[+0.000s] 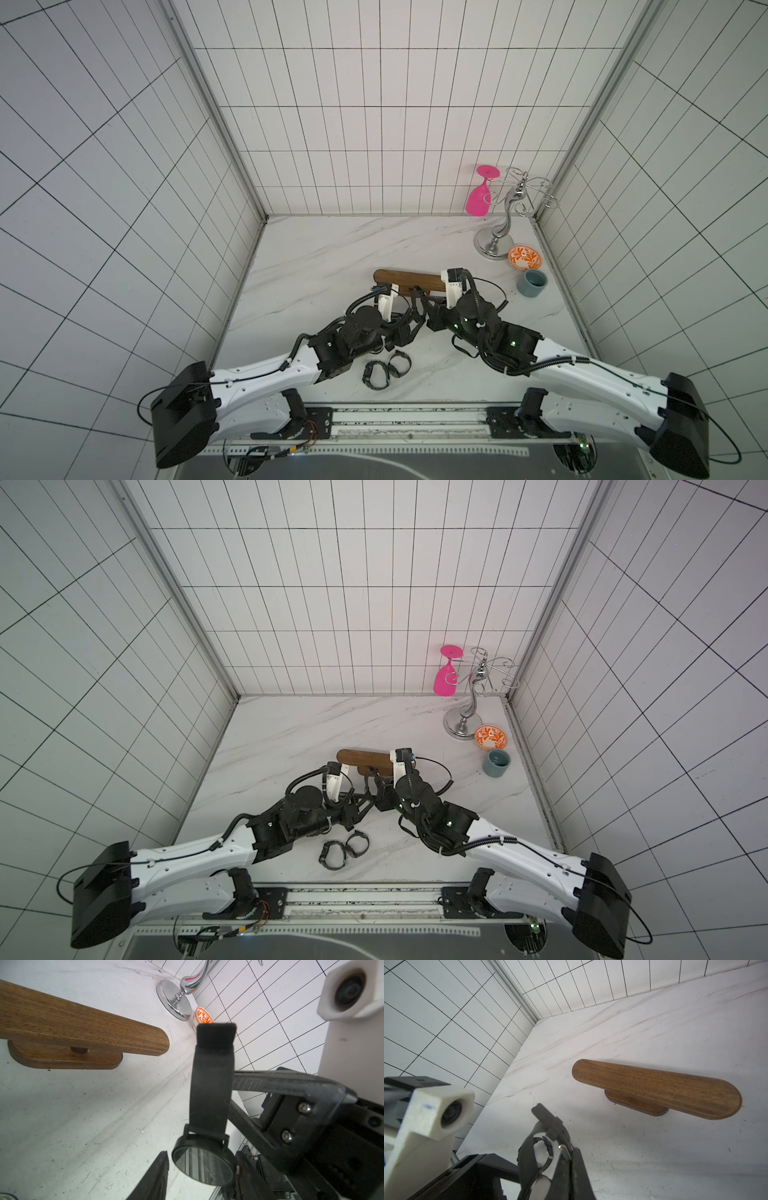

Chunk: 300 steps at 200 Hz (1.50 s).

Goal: Place watch on stand
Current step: Pick up the watch at the center of the board, then place the watch on the stand.

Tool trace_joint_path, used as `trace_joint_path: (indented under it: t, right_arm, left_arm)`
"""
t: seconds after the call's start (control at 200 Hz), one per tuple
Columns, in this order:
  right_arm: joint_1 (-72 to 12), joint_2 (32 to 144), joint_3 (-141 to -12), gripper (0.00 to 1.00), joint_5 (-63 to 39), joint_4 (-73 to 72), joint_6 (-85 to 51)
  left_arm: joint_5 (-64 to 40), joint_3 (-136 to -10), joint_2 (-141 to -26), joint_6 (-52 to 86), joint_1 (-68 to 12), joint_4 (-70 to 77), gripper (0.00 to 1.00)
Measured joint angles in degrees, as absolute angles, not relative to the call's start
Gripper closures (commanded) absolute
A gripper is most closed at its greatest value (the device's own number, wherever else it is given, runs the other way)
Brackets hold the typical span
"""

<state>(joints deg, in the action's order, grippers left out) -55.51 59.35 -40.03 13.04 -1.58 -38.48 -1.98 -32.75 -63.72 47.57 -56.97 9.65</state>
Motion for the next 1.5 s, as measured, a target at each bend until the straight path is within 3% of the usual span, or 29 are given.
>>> trace_joint_path:
  t: [0.14, 0.3, 0.845, 1.004, 1.144, 1.499]
  right_arm:
    - [-55.5, 59.4, -40.0, 1.0, 12.7, -1.7, -38.5]
    - [-55.5, 59.4, -40.0, 1.0, 12.0, -2.1, -38.5]
    - [-55.5, 59.4, -40.0, 1.0, 10.0, -3.3, -38.5]
    - [-55.5, 59.4, -40.0, 1.0, 10.1, -3.3, -38.5]
    - [-55.5, 59.4, -40.0, 1.0, 10.0, -3.3, -38.5]
    - [-55.5, 59.4, -40.0, 1.0, 10.1, -3.3, -38.5]
  left_arm:
    - [-2.0, -32.8, -63.6, 47.2, -57.0, 9.6, 0.43]
    - [-2.0, -32.8, -63.3, 47.1, -57.0, 9.6, 0.41]
    - [-1.3, -32.4, -61.1, 46.9, -57.0, 10.9, 0.55]
    - [-1.4, -32.4, -61.1, 46.5, -57.0, 11.0, 0.46]
    - [-1.4, -32.4, -61.3, 46.5, -57.0, 10.9, 0.45]
    - [-1.3, -32.4, -61.9, 46.0, -57.0, 10.3, 0.55]
